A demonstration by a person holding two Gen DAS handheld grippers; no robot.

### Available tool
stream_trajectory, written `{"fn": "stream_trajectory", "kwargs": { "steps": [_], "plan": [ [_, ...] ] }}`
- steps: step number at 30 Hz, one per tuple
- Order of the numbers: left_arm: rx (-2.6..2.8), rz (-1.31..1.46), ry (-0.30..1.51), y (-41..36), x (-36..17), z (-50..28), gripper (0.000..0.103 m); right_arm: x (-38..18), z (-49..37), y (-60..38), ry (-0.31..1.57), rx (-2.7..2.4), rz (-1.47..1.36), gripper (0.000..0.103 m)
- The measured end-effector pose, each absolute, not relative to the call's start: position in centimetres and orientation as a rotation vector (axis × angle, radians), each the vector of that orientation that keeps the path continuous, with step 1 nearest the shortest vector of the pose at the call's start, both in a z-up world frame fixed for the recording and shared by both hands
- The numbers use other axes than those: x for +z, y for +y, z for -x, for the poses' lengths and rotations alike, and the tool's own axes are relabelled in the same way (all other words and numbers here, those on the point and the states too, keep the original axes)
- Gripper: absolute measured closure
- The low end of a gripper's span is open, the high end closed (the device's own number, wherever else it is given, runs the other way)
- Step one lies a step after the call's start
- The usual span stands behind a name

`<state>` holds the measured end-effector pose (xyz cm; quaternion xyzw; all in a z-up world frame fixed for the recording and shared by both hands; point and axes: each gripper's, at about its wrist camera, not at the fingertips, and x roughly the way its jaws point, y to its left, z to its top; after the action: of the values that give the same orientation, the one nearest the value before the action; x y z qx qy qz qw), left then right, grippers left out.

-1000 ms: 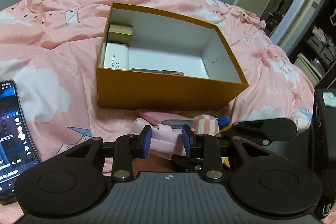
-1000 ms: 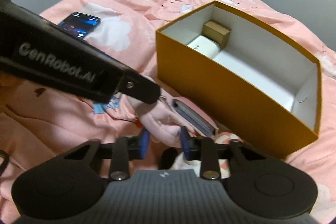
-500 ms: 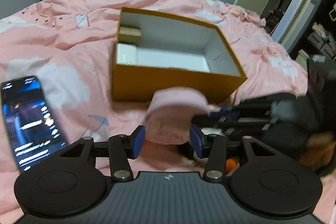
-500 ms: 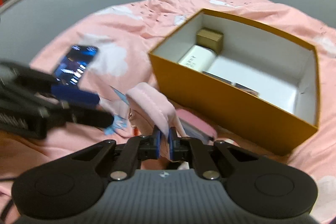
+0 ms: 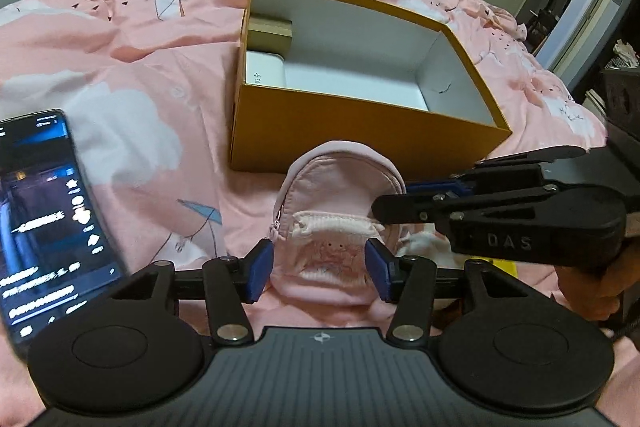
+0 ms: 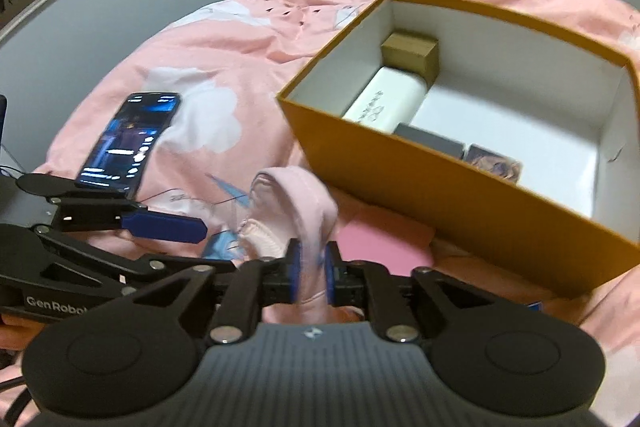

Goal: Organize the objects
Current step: 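Lift the pink pouch and pink card holder and carry them toward the orange box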

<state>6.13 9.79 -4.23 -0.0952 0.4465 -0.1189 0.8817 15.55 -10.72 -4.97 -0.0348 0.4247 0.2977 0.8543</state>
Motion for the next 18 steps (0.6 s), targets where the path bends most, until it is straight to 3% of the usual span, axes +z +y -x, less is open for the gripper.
{"fn": "stream_trajectory", "kwargs": {
  "steps": [11,18],
  "plan": [
    [-0.225,0.279,0.986,10.3,-6.3,-9.3,0.031,-4.9,-16.8,-12.9,0.886,0.524,0.079,0.080],
    [-0.247,0.375,1.059,11.8,-6.6,-11.2,0.030,-5.2,-18.1,-14.6,0.927,0.475,0.048,0.079]
  ]
}}
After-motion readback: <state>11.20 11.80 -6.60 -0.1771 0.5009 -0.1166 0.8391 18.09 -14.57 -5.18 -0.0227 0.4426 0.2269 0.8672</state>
